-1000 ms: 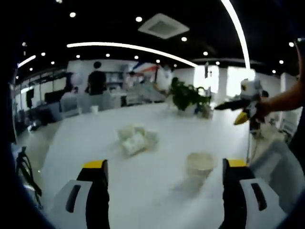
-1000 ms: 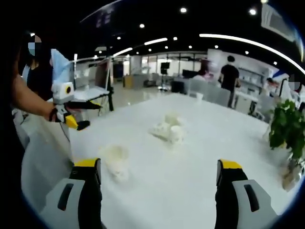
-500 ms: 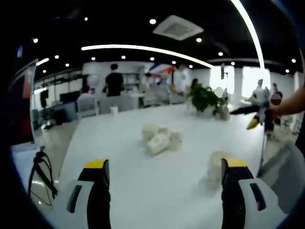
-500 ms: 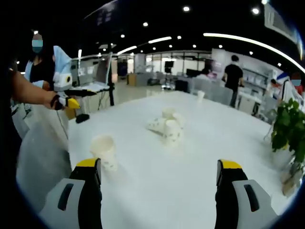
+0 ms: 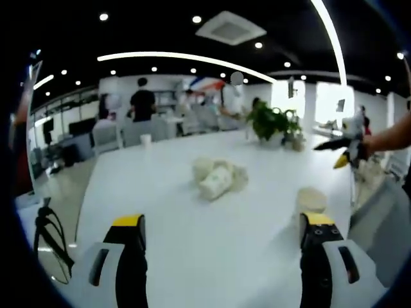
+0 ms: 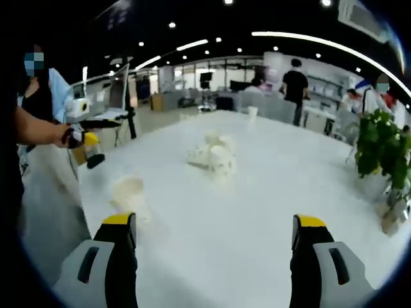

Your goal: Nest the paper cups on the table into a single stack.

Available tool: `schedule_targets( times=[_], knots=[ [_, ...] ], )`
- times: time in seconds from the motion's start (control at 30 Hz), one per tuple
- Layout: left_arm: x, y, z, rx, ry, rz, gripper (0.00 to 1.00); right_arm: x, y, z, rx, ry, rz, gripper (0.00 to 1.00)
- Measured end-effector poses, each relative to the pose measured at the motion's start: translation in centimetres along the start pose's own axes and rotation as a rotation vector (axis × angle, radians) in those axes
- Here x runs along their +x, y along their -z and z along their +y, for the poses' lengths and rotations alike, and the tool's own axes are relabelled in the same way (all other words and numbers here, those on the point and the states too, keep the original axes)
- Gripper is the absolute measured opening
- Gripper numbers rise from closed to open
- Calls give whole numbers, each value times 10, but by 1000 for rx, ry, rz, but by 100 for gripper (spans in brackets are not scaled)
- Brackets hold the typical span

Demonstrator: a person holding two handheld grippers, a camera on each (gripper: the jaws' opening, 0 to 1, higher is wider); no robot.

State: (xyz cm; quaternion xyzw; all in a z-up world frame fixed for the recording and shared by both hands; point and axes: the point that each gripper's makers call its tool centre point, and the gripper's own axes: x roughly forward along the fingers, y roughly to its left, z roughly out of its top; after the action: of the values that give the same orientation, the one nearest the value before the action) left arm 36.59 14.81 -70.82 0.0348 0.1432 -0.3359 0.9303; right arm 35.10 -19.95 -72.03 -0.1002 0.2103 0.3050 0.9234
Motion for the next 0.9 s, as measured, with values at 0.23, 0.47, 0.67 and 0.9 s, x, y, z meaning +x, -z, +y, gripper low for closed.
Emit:
schedule_targets(
  times=[0.23, 0.47, 0.67, 0.9],
  knots=[
    [-4, 8, -13, 52, 35, 69, 98, 6, 0, -5, 18, 9, -4, 100],
    [13, -6, -13, 38, 106, 163, 98, 0, 3, -3, 42, 0, 8, 100],
    [39, -33, -15, 132, 171, 185, 98, 0, 3, 5, 1, -34, -8, 100],
    [67, -43, -20, 244, 230, 237, 98, -12, 5, -8, 59, 9, -18, 100]
  ],
)
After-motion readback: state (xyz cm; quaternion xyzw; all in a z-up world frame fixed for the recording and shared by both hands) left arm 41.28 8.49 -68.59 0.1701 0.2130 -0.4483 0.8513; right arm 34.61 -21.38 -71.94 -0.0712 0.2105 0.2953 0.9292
